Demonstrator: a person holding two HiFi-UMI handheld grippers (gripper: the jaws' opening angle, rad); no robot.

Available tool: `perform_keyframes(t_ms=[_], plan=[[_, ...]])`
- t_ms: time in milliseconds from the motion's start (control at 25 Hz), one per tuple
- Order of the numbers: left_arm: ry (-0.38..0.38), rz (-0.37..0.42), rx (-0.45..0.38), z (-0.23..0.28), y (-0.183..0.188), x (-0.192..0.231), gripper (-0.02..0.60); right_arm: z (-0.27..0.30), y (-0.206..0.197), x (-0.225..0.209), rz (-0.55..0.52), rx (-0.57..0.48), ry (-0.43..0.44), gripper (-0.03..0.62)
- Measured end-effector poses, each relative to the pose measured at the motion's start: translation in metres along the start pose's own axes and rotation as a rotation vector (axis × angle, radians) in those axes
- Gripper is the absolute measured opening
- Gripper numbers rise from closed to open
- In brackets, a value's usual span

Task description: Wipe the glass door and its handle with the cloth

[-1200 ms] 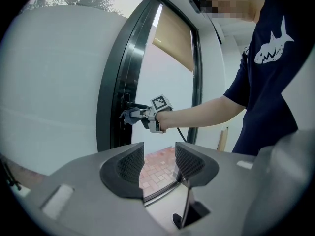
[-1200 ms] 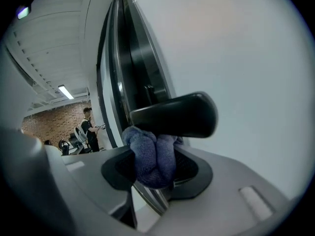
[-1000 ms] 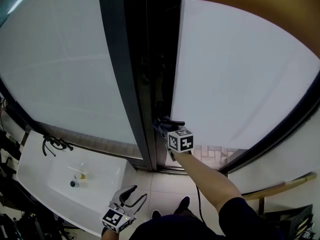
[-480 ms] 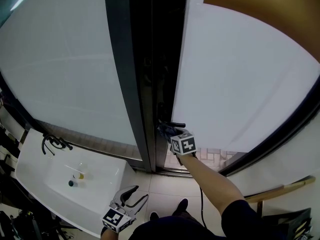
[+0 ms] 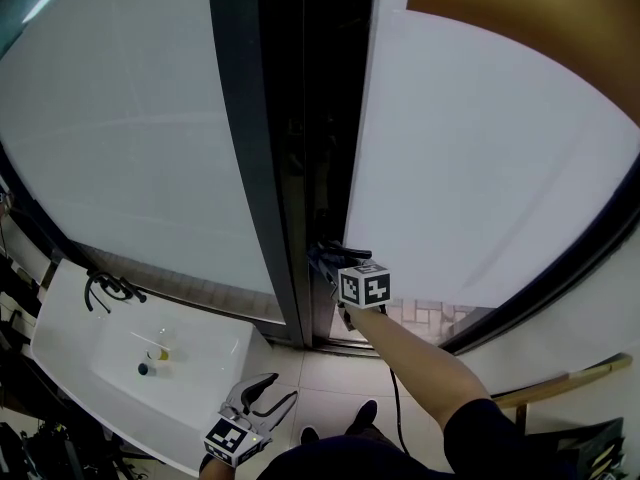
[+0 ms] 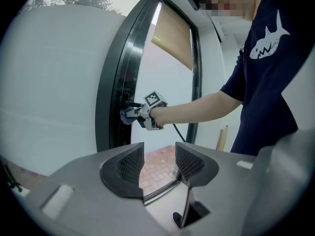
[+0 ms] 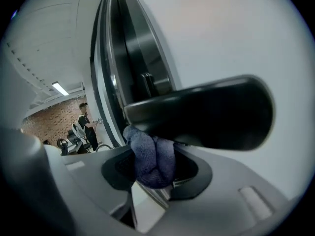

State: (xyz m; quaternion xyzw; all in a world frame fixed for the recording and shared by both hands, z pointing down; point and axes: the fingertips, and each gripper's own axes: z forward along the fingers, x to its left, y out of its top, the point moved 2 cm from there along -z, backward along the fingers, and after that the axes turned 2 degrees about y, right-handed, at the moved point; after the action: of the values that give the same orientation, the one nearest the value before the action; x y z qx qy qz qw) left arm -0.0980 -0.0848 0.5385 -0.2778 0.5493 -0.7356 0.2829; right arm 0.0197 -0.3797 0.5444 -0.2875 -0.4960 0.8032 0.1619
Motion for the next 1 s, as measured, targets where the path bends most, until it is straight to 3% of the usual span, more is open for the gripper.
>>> perform_keyframes(t_ms=[280, 520, 760, 1000], plan=[[0.021, -0.01, 0.008, -0.002, -0.001, 0.004, 0.193, 0.002, -0.007, -0.008, -0.026, -0.006, -0.002, 0.149], [0.023, -0.018, 0.002, -0.005, 0.0, 0.002, 0.193, -0.011, -0.038, -0.034, -0.025, 0.059, -0.086, 0.149], [0.022, -0.019, 0.004, -0.005, -0.002, 0.003, 0.194, -0.009, -0.076, -0.04, 0.061, 0.12, -0.092, 0.149], [0.036, -0.022, 0.017, -0.008, -0.009, 0.002, 0.194, 0.018, -0.07, -0.026, 0.188, 0.056, -0.044, 0.149]])
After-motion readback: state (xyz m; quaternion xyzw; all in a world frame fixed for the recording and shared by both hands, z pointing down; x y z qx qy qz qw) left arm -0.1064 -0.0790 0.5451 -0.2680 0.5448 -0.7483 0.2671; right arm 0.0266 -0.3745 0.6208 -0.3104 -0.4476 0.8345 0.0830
